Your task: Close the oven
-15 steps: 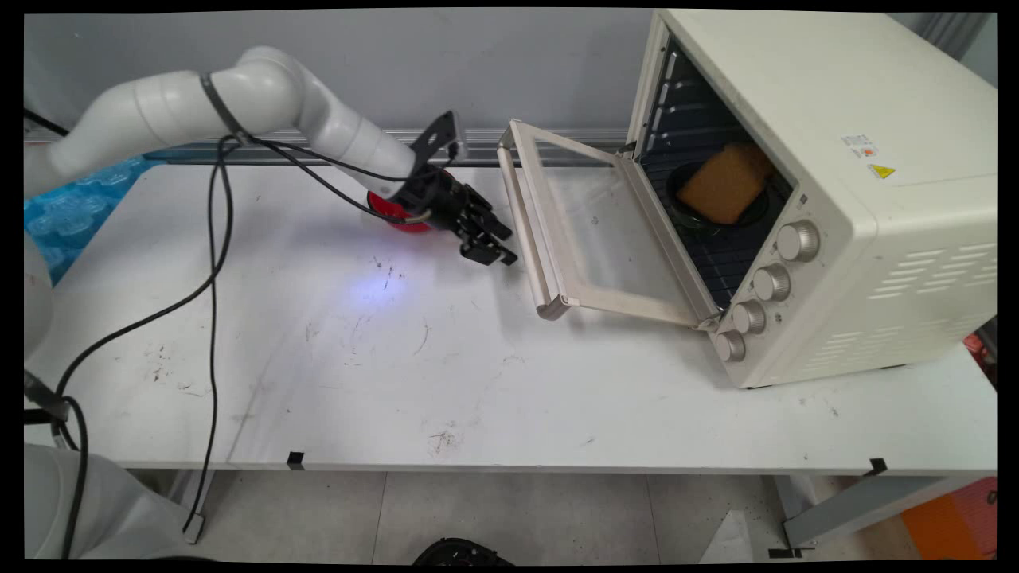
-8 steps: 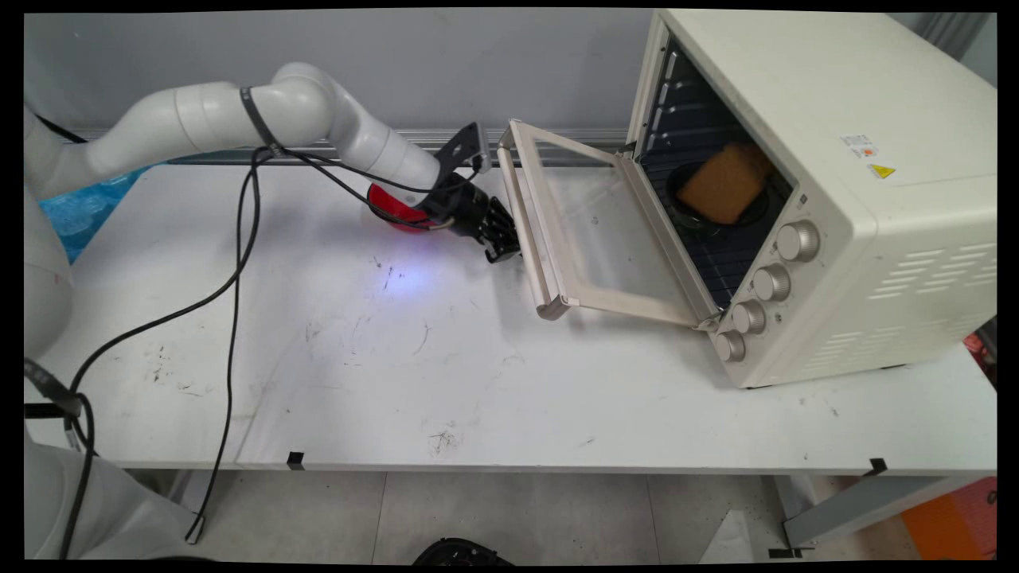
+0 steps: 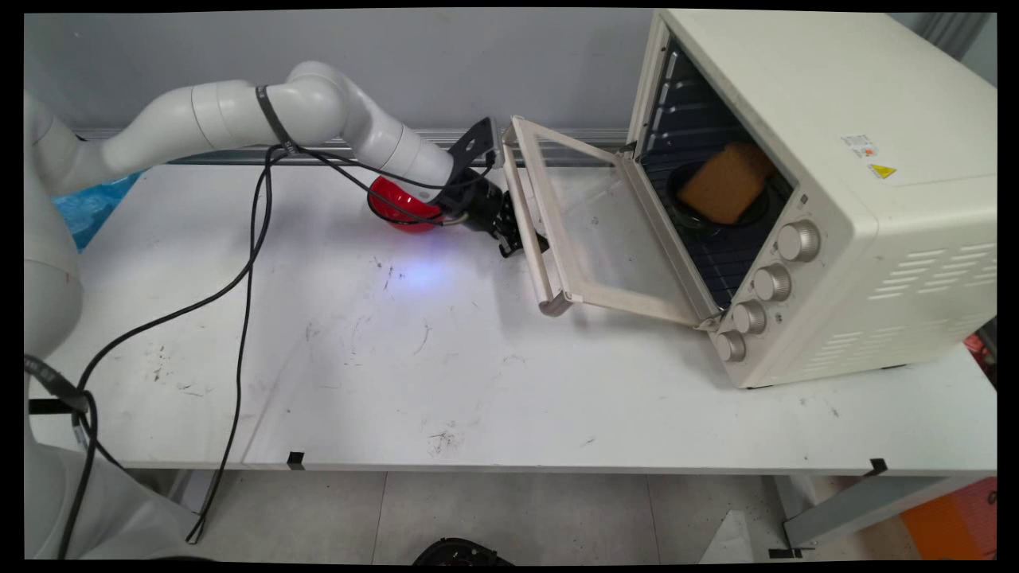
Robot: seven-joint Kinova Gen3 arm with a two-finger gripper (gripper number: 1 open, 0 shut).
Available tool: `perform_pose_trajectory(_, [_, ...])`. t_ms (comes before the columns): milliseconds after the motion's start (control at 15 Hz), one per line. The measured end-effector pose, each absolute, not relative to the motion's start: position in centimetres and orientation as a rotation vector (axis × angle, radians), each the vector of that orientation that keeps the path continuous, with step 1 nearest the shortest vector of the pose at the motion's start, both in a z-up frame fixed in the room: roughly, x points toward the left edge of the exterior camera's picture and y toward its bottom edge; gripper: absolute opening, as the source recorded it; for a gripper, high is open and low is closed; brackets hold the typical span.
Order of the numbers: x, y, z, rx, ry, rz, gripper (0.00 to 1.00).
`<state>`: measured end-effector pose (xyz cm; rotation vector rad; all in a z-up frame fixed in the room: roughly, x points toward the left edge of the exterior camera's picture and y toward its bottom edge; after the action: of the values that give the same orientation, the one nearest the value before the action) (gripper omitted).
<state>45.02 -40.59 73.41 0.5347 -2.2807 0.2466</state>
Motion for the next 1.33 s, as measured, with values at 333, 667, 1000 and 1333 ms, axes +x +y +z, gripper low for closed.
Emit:
perform_pose_trajectory(333, [44.3,-41.1,75.9,0.519,-2.241,0.257,0.00])
perform_pose_trajectory(667, [43.3,-41.9,79.3,0.509,-2.190,0.272,0.00])
perform_pose_trajectory(1000, [42.1,-42.9,83.1,0.498,-2.136,0.287,0.00])
perform_pose_trajectory(1333, [41.6,-43.6,86.5,0.488,-2.089,0.305,0.00])
